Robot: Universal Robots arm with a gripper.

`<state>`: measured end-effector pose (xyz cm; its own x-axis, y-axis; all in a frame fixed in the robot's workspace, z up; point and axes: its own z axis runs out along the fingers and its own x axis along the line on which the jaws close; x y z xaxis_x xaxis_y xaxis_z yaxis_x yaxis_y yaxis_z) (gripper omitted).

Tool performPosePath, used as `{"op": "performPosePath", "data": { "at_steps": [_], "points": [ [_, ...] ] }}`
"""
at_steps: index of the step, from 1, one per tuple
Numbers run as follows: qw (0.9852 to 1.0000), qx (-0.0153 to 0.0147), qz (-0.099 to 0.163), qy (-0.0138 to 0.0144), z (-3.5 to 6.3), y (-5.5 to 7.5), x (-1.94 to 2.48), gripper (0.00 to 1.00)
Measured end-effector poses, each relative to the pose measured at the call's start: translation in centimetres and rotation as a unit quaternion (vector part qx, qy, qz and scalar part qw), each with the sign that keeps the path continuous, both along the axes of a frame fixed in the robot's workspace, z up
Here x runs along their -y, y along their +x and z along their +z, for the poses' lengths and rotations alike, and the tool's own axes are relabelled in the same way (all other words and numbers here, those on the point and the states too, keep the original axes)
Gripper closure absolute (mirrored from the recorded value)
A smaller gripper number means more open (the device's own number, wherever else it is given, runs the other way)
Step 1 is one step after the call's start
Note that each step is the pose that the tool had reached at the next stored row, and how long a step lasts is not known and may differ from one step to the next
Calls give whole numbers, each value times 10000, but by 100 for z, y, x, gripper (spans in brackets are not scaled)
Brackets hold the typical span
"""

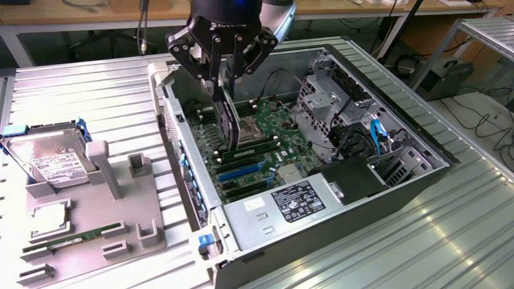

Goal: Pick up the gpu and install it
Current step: 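Pick up the gpu and move the gpu toward the slot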

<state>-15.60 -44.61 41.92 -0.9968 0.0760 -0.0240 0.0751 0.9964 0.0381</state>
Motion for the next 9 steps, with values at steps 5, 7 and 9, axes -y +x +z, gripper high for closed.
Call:
{"op": "performPosePath", "data": {
  "at_steps": [5, 7, 9],
  "points": [
    [10000, -2, 0, -1, -21, 133, -23, 74],
    [10000, -2, 0, -1, -23, 147, -24, 74],
    [10000, -2, 0, -1, -26, 162, -27, 74]
  ]
}}
